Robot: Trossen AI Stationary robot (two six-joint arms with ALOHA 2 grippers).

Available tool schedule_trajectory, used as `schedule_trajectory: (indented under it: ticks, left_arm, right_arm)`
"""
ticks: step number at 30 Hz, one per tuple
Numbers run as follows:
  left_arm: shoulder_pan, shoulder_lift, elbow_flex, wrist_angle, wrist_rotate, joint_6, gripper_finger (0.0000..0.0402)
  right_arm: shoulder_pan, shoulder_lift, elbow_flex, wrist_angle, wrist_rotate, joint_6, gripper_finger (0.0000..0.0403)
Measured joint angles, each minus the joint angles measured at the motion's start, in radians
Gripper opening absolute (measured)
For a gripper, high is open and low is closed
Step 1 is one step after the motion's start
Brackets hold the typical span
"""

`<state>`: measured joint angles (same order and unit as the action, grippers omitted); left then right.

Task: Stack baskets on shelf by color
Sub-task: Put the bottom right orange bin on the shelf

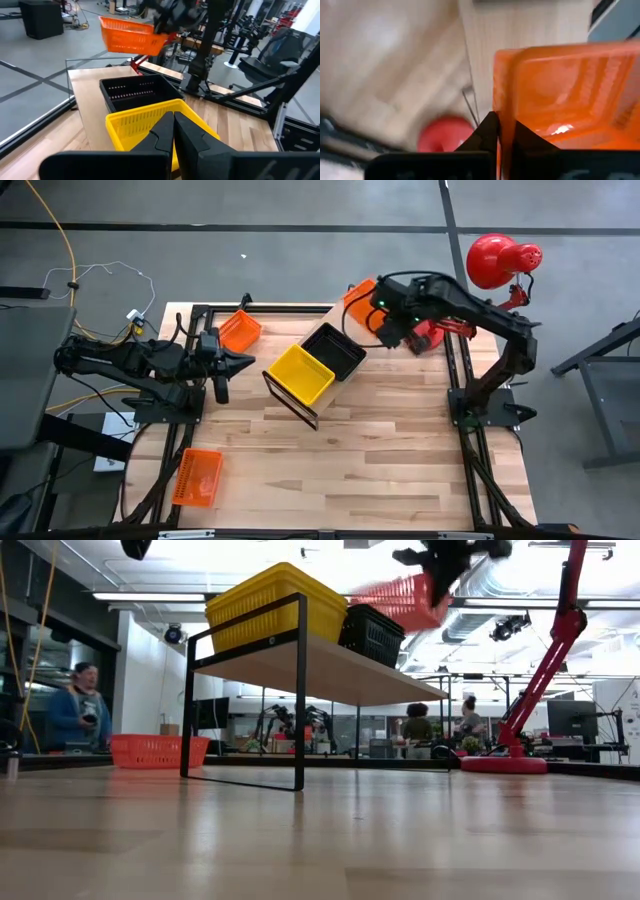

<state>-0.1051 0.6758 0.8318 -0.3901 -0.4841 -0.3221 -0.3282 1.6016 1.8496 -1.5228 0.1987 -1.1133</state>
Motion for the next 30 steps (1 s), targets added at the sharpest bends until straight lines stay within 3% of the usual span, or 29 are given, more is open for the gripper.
schedule_trajectory:
  ticks: [8,13,24,30]
  left_arm:
    - [0.0,0.0,0.0,0.0,-0.025,0.0,0.0]
    - [0.0,0.0,0.0,0.0,-0.025,0.002,0.0]
    - [0.0,0.0,0.0,0.0,-0.025,-0.001,0.0]
    - [0.0,0.0,0.0,-0.001,-0.001,-0.005,0.0]
  right_arm:
    - [-0.062,-0.003,-0.232,0.187,0.063,-0.152,0.0]
    - [-0.049,-0.003,-0.321,0.327,0.03,-0.179,0.0]
    - [-0.051,-0.003,-0.346,0.371,0.007,-0.071,0.0002]
    - [-0.043,-0.003,-0.346,0.368,0.028,-0.005,0.0041]
